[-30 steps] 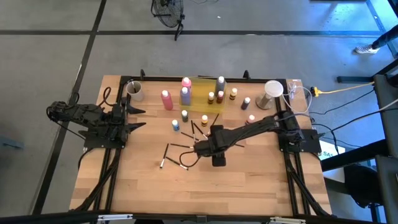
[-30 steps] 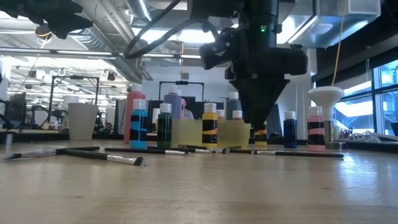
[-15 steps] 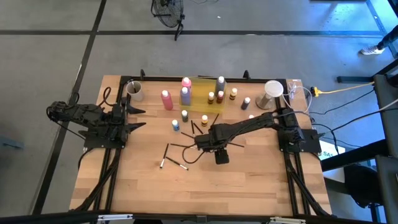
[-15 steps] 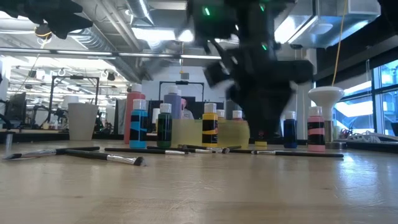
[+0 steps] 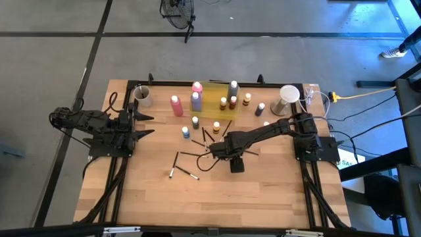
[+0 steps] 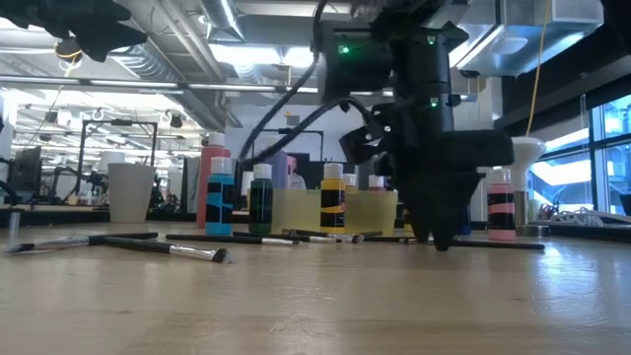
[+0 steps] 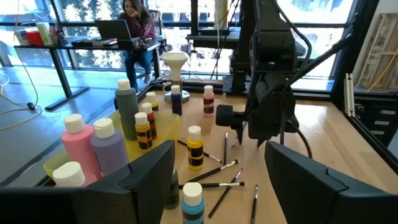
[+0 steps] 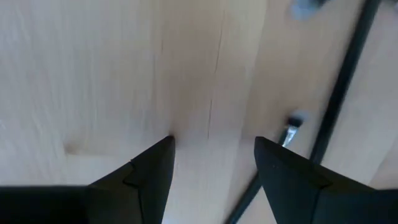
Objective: Pick & Place Paint Supplies
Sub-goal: Put the silver paintbrush into the white cup
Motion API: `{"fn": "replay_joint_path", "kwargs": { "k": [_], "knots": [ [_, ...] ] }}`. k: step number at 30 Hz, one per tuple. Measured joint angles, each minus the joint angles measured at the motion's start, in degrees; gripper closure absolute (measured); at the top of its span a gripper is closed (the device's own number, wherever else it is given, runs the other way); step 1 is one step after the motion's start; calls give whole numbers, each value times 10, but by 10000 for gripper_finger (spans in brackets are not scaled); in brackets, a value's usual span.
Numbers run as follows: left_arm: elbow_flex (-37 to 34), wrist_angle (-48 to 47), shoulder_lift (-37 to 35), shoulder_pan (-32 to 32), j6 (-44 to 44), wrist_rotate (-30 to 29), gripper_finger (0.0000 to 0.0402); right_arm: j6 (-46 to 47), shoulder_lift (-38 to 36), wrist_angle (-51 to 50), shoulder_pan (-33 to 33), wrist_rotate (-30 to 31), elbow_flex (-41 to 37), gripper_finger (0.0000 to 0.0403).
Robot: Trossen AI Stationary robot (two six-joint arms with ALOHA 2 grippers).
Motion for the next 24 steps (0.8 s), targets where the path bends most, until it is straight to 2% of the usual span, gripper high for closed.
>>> {"fn": "replay_joint_path", "kwargs": {
  "k": [6,16,24],
  "knots": [
    [0,0,0,0,4,0,155,8,-23,9,-4,57,1,181],
    [0,0,0,0,4,0,155,11,-23,4,-23,-3,1,181],
    [0,0,0,0,4,0,155,61,-23,2,-23,69,1,181]
  ]
}}
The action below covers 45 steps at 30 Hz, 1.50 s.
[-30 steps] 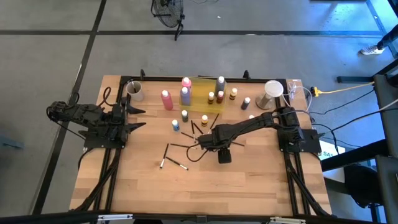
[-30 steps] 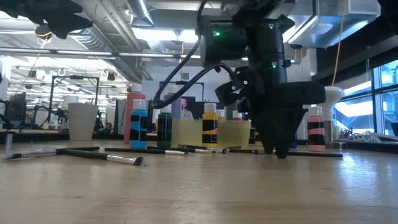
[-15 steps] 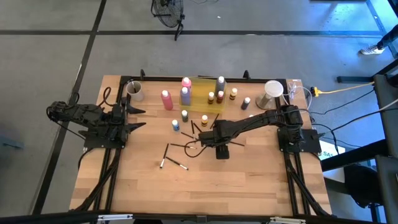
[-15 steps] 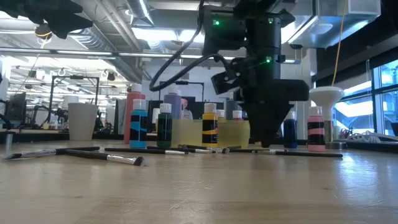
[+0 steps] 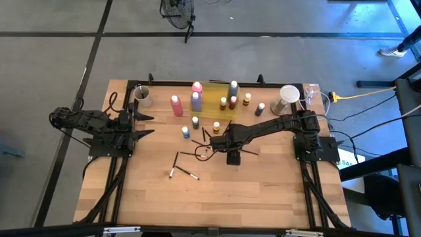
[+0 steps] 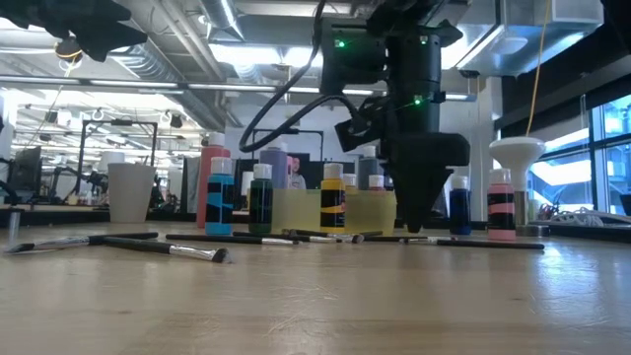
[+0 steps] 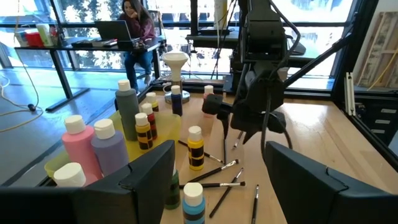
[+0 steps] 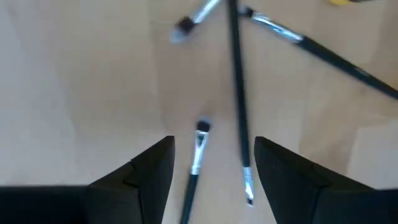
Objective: Pick & Place Paint Supplies
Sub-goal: Put the silver paintbrush into the white cup
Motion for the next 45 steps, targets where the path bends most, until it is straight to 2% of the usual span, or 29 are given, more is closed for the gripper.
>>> {"fn": "replay_joint_path", "kwargs": {
  "k": [5,20,29,39,45],
  "knots": [
    [0,0,0,0,0,0,155,0,0,0,1,-27,0,181],
    [0,0,0,0,0,0,155,13,0,24,0,-56,0,181],
    [0,0,0,0,0,0,155,21,-4,63,0,-62,-48,181],
    [0,0,0,0,0,0,155,21,-3,72,-6,-64,-51,181],
    [0,0,0,0,0,0,155,25,-2,78,-18,-98,-52,181]
  ]
}}
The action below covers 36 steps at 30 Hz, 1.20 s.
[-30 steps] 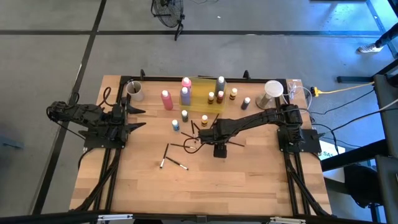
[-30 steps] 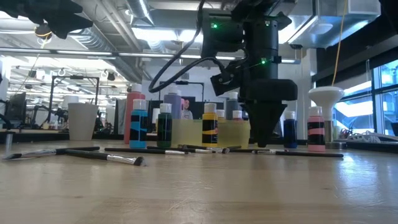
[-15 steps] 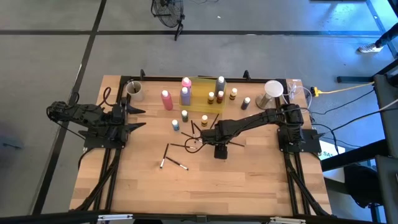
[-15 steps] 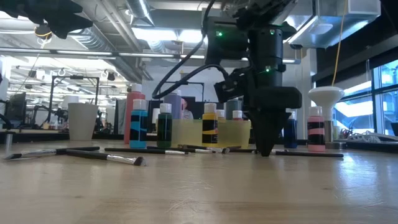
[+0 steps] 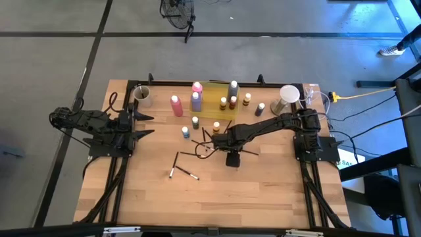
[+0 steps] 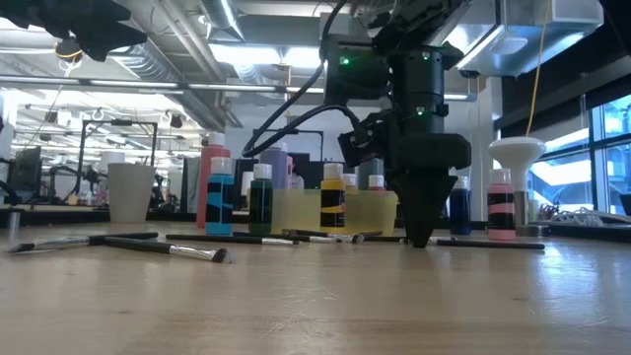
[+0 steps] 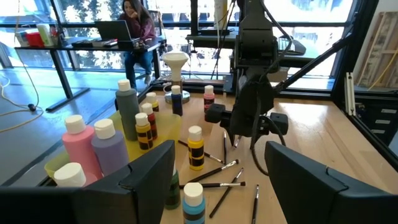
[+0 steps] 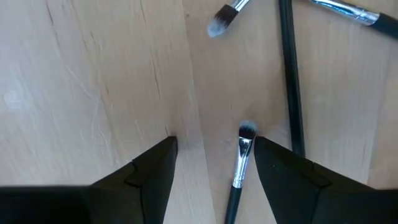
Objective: Pick & Place Paint Supplies
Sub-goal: Put the silver paintbrush into the white cup
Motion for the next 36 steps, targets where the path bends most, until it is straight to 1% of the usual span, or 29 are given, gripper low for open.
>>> {"fn": "replay_joint_path", "kwargs": {
  "k": [13,16,24,28,31,36],
  "knots": [
    [0,0,0,0,0,-1,155,4,1,7,-9,-1,-1,182],
    [0,0,0,0,0,-2,155,2,1,9,-9,-1,-1,196],
    [0,0,0,0,-1,-2,155,2,1,19,-9,1,-1,253],
    [0,0,0,0,-2,-2,155,4,1,19,-9,-1,0,276],
    [0,0,0,0,-2,-2,155,5,1,12,-10,-6,1,285],
    [0,0,0,0,-2,-2,155,4,2,3,-10,-7,2,288]
  ]
}}
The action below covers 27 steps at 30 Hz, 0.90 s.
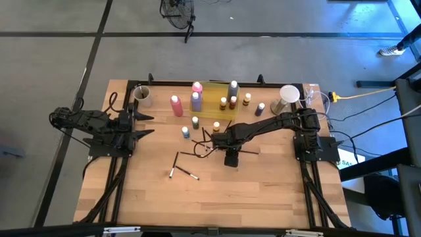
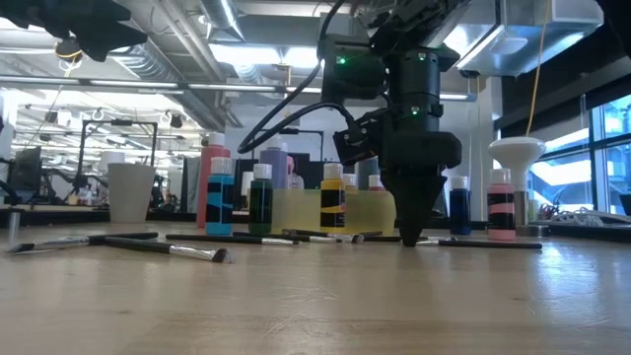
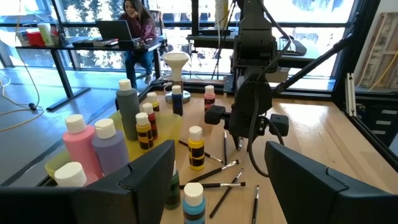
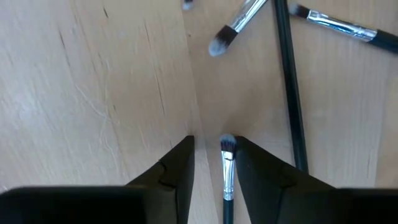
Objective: Pick & Place Paint Supplies
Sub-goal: Put the silver paintbrush into the white cup
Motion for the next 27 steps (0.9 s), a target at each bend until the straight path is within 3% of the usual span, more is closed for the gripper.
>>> {"fn": "replay_joint_path", "kwargs": {
  "k": [12,27],
  "knots": [
    [0,0,0,0,0,1,155,0,0,-5,-2,-3,0,291],
    [0,0,0,0,0,2,155,-5,0,-2,-2,-1,-2,339]
  ]
}}
